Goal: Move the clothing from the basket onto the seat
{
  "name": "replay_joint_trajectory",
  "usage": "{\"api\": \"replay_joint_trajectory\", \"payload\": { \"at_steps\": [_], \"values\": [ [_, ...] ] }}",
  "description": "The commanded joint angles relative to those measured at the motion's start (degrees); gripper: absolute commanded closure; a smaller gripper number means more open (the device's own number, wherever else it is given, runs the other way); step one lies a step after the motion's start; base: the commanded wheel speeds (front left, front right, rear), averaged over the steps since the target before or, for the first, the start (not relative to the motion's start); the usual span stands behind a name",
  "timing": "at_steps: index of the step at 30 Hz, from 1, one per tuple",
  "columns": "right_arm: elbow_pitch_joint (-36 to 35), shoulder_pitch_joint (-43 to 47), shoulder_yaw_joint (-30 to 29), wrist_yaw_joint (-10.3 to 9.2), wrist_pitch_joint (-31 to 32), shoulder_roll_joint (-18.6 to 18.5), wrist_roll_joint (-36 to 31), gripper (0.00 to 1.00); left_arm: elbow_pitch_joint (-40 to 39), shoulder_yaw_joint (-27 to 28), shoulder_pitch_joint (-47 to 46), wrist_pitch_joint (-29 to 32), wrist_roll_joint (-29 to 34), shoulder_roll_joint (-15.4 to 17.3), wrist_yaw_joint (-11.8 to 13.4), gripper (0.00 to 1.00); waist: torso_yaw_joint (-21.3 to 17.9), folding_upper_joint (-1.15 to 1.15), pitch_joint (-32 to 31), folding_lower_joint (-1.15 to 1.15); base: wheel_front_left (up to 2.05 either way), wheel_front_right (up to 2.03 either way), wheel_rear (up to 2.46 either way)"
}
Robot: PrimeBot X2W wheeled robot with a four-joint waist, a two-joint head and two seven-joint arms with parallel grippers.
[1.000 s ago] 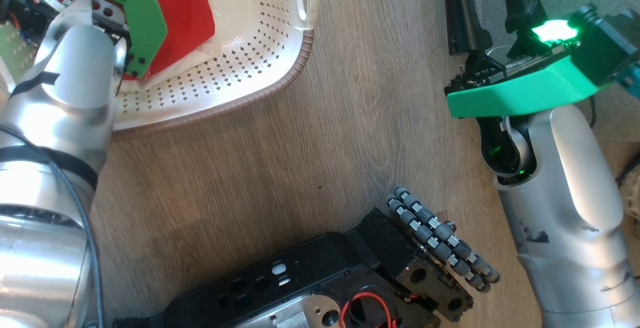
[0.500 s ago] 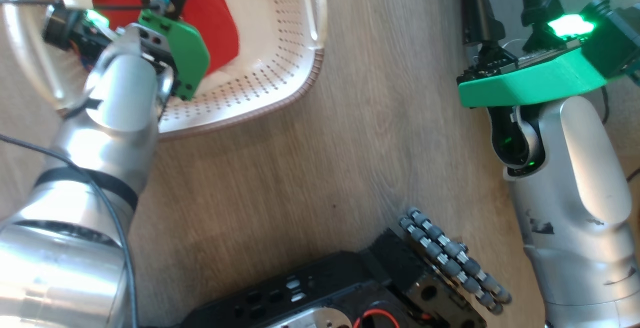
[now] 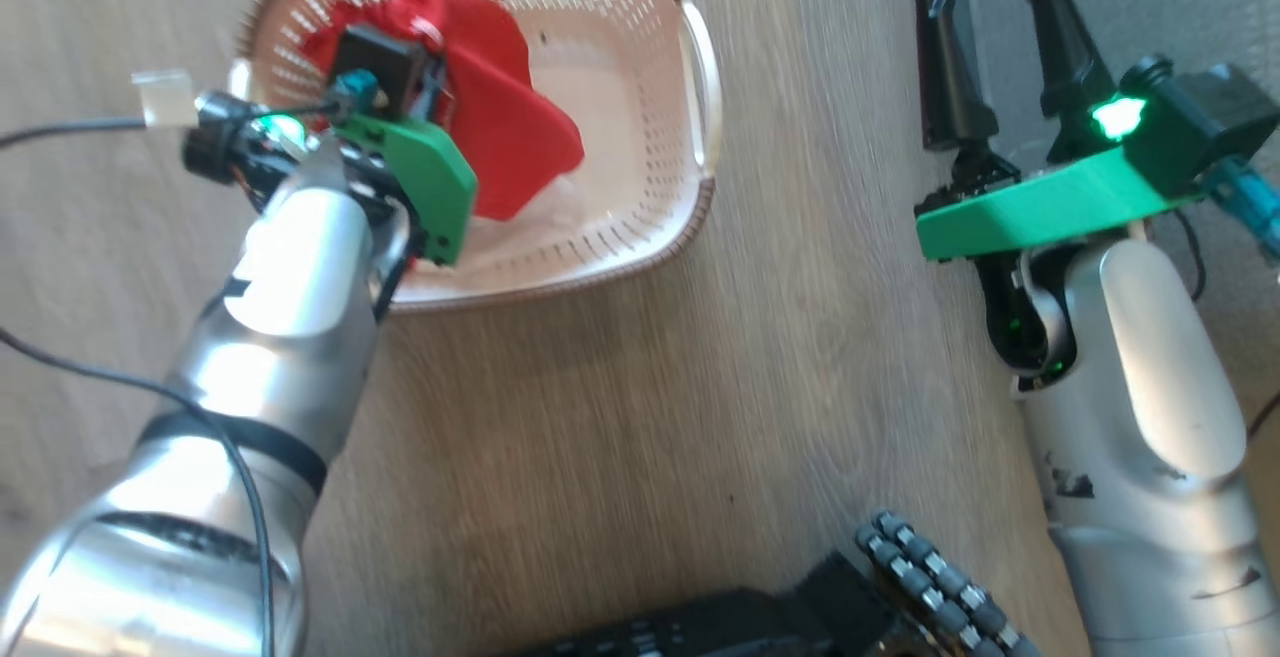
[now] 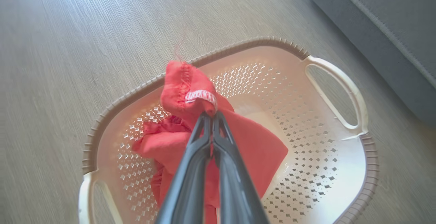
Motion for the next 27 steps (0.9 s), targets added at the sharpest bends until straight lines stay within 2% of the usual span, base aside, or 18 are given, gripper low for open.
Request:
{"api": "replay_joint_trajectory", "payload": {
  "at_steps": [1, 12, 27],
  "values": [
    [-1.1, 2.3, 0.4, -0.02, -0.4, 0.4, -0.5, 0.00, -2.5, -0.1, 1.5, -0.7, -1.4, 0.6, 0.0, 1.00, 2.1, 0.00, -4.0, 0.00, 0.00, 0.00, 0.00],
    [2.5, 7.1, -1.3, -0.02, -0.4, 0.4, -3.6, 0.00, -13.4, -5.3, 7.9, -0.8, -10.5, 0.6, 2.2, 1.00, 5.8, 0.00, -15.1, 0.00, 0.00, 0.00, 0.00],
    [6.0, 14.2, -1.6, -0.02, -0.4, -0.1, -4.5, 0.00, -25.4, -7.2, 12.3, -0.8, -15.1, 0.6, 3.6, 1.00, 9.4, 0.00, -28.0, 0.00, 0.00, 0.00, 0.00]
  ]
}}
